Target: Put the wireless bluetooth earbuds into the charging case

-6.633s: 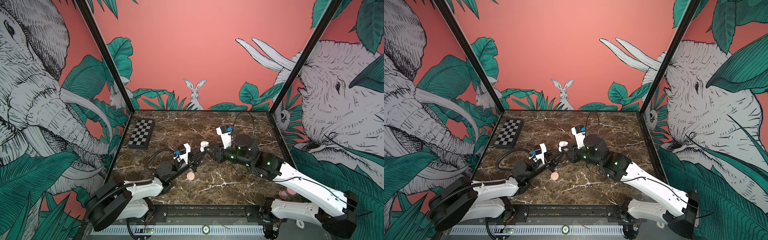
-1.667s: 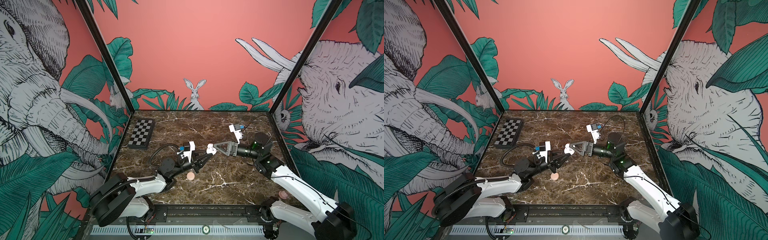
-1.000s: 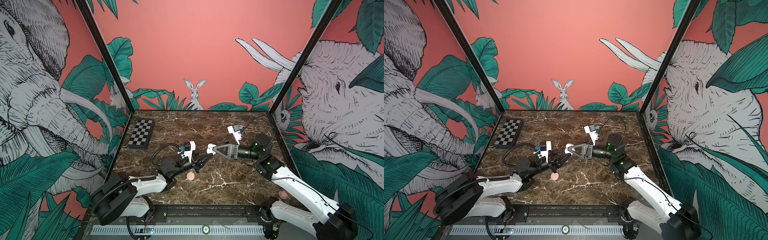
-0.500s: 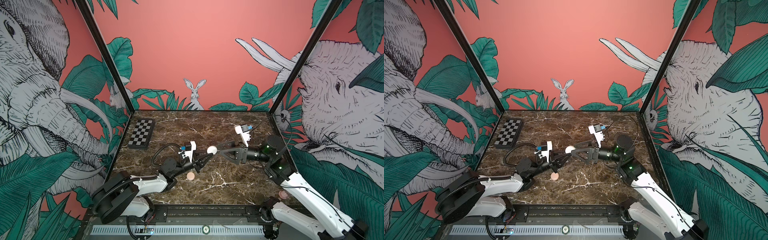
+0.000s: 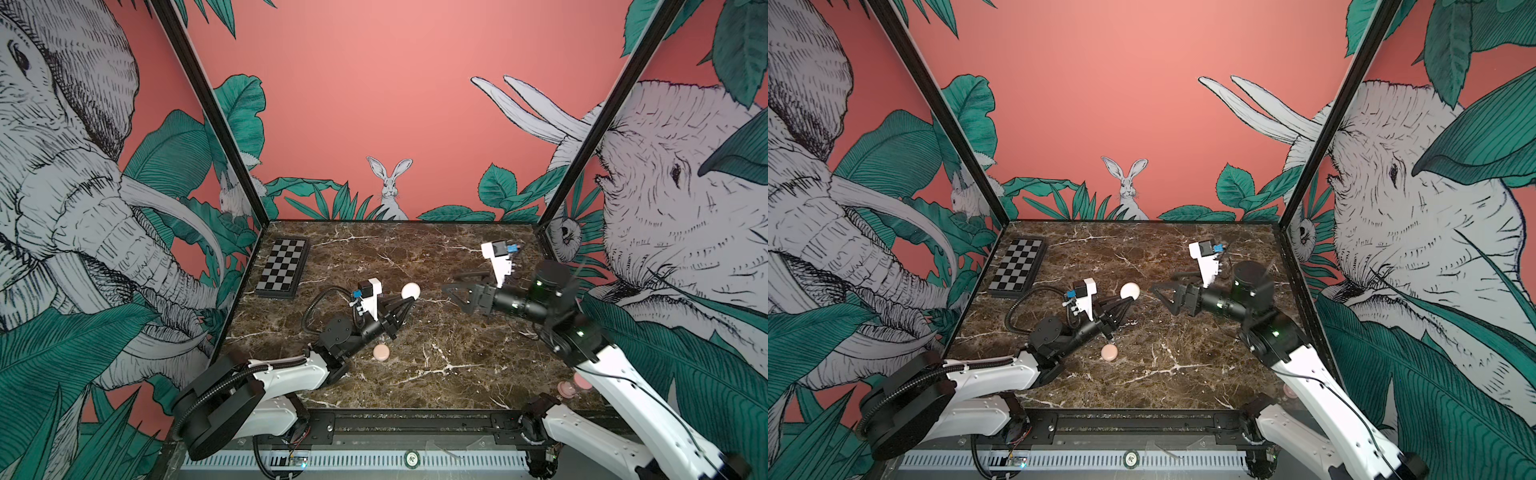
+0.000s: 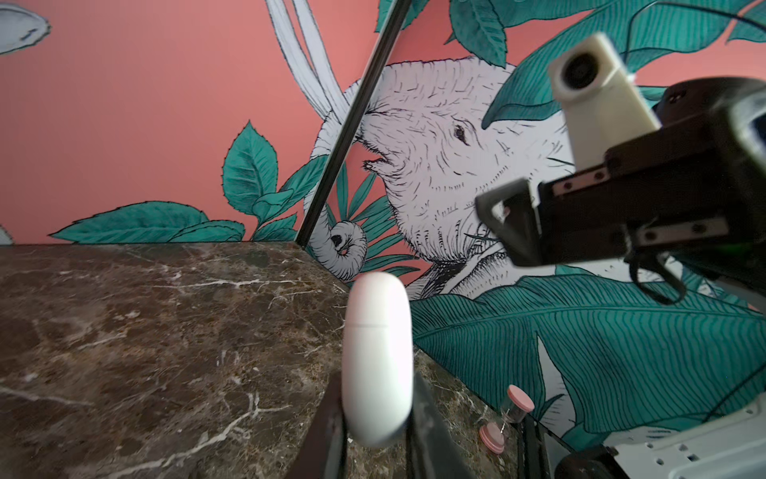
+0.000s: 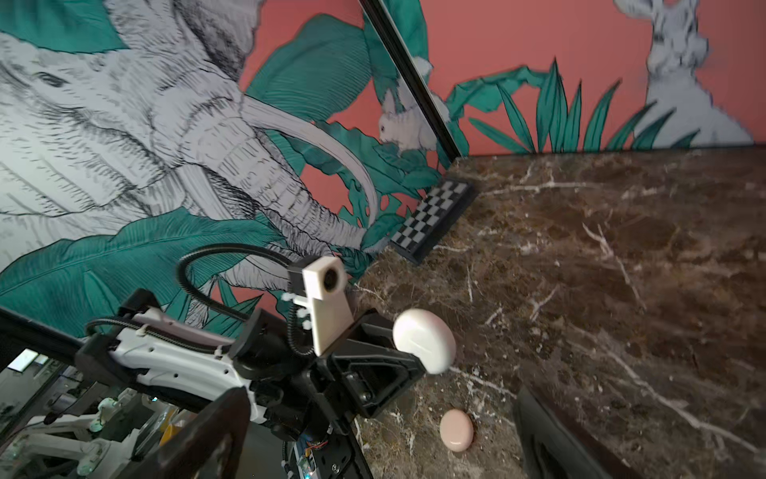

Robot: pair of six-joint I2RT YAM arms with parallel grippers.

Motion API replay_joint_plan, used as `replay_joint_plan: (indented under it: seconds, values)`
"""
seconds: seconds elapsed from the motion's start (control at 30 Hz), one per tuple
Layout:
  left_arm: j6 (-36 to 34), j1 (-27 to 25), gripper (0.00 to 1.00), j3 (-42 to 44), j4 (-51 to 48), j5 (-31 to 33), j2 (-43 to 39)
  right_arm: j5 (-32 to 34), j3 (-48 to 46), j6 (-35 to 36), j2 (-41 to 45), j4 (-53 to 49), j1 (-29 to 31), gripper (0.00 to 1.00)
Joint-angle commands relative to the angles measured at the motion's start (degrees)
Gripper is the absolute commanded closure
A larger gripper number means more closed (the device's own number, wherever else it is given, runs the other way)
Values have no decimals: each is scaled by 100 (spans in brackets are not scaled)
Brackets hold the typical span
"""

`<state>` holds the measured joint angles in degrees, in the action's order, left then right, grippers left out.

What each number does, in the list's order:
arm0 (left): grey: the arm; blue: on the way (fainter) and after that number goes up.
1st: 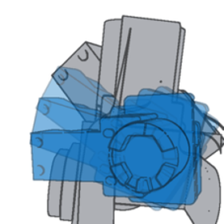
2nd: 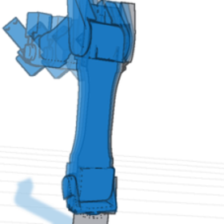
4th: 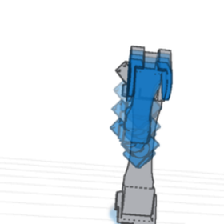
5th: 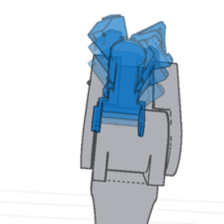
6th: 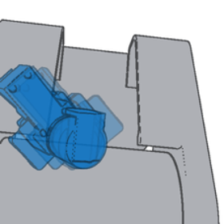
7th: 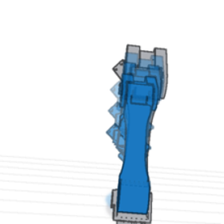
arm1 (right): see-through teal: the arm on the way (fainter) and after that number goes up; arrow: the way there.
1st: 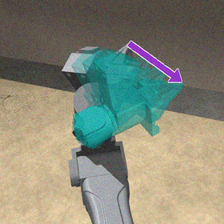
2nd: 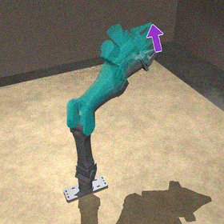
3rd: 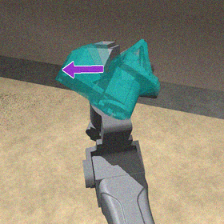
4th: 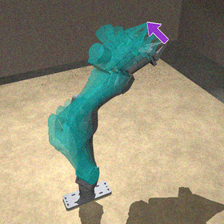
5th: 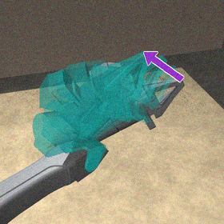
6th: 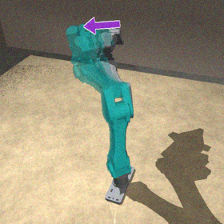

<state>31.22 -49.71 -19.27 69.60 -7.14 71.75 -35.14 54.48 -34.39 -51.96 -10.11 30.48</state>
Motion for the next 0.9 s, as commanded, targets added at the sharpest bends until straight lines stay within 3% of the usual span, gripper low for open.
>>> replay_joint_plan:
  seconds: [0.0, 0.13, 0.33, 0.63, 0.73, 0.87]
  values:
    - [515, 116, 100, 107, -481, 352, -226, 28, -329, -313, -228, 446, -32, 2]
    - [1133, 536, 100, 39, -1809, -1, -465, 174, -361, -242, -412, 332, -40, 2]
    - [1611, 814, 100, 26, -2897, -282, -547, 132, -497, -328, -592, 467, -40, 2]
    - [1861, 1113, 100, -147, -3955, -623, 9, 144, -790, -455, -782, 717, -37, 2]
    - [1751, 1254, 100, -402, -4031, -1199, 416, 150, -909, -493, -780, 802, -33, 2]
    - [1580, 1429, 100, -590, -4524, -1216, 779, 95, -992, -509, -806, 870, -28, 2]
